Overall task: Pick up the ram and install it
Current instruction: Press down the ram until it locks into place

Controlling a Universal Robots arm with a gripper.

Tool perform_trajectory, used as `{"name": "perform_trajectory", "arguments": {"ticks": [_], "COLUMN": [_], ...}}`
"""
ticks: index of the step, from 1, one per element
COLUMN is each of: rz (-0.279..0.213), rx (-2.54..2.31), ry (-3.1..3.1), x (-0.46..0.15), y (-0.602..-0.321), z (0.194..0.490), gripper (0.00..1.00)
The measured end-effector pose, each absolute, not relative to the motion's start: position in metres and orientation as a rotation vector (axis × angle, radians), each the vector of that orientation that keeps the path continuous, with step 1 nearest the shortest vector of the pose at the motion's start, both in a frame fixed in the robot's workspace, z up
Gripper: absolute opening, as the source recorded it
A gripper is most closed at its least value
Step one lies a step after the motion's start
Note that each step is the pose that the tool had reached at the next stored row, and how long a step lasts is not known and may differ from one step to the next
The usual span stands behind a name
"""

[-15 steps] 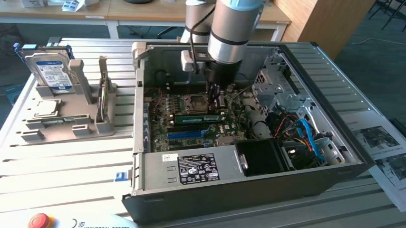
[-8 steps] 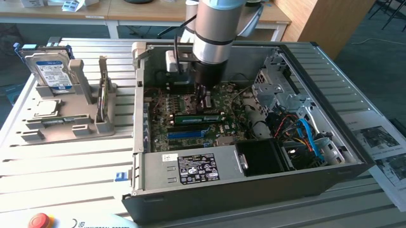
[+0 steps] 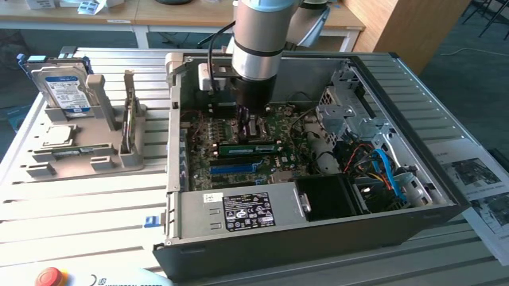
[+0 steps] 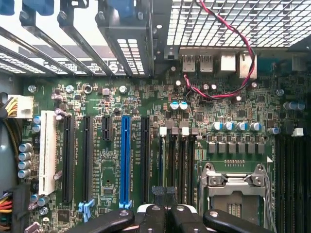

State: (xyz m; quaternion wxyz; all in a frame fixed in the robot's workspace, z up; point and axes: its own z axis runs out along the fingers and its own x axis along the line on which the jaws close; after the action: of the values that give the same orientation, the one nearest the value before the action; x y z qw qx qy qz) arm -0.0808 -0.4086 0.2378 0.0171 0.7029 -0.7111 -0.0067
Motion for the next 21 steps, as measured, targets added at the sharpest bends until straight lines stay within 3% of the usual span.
{"name": "perform_trajectory", "arguments": {"ticks": [21], "rz": [-0.021], "rx": [2.185], "ry": [-2.21], "x": [-0.0809], "y": [-0.4086], "z": [0.2291], "gripper": [0.1]}}
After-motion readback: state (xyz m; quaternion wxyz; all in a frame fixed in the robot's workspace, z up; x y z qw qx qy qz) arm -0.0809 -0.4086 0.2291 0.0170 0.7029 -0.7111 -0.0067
